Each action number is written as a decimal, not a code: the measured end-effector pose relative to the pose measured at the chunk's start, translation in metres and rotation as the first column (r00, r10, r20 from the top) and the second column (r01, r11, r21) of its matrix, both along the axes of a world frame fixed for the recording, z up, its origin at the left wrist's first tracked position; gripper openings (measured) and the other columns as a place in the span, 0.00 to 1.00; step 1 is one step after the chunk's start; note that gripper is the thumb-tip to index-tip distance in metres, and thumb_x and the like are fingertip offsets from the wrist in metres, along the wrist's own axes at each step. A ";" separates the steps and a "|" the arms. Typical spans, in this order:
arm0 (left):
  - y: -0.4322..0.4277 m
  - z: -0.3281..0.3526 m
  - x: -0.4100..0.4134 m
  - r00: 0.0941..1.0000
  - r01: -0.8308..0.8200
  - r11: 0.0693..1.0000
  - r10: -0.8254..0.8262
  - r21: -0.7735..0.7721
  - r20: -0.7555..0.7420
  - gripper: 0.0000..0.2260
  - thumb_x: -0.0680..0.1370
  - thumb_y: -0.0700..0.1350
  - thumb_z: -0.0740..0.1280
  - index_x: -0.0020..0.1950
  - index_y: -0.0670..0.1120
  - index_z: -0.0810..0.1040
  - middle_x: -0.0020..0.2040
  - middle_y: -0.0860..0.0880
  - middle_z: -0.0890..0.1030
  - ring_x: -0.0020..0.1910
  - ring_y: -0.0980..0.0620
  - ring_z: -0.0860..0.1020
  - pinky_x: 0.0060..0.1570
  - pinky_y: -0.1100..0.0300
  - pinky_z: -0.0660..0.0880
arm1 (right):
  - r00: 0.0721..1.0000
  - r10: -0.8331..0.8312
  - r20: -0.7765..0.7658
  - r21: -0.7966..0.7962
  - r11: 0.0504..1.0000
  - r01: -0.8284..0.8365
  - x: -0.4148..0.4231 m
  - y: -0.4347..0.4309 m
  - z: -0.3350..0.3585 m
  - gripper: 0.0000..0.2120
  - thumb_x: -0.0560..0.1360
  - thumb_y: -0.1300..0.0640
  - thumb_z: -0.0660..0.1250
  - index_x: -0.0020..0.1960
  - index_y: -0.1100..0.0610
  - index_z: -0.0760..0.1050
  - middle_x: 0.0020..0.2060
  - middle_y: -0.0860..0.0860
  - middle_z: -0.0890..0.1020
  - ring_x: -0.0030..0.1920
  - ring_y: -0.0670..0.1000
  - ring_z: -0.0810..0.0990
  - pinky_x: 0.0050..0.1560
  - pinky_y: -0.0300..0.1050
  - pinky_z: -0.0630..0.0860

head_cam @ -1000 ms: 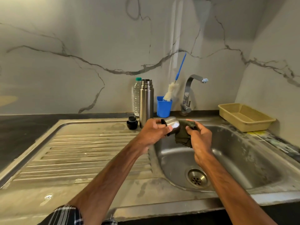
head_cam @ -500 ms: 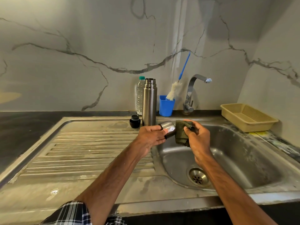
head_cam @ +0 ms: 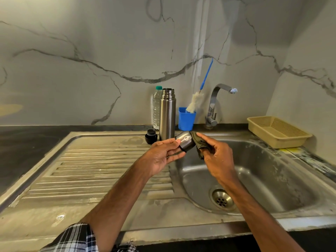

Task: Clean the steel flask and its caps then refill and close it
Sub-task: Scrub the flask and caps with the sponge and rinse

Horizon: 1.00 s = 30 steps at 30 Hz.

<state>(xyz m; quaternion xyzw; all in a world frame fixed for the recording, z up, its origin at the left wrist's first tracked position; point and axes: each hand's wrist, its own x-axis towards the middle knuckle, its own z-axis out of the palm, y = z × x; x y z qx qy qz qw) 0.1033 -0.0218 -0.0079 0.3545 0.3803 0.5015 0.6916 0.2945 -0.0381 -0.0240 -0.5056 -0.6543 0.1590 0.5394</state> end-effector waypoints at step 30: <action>0.012 -0.009 -0.007 0.996 0.007 0.991 0.004 0.134 -0.085 0.16 0.77 0.36 0.71 0.64 0.34 0.79 0.54 0.38 0.85 0.52 0.45 0.86 0.49 0.56 0.83 | 0.997 0.054 -0.049 -0.011 0.998 -0.055 -0.001 -0.002 -0.005 0.27 0.75 0.73 0.68 0.68 0.52 0.76 0.57 0.51 0.85 0.48 0.41 0.84 0.49 0.36 0.81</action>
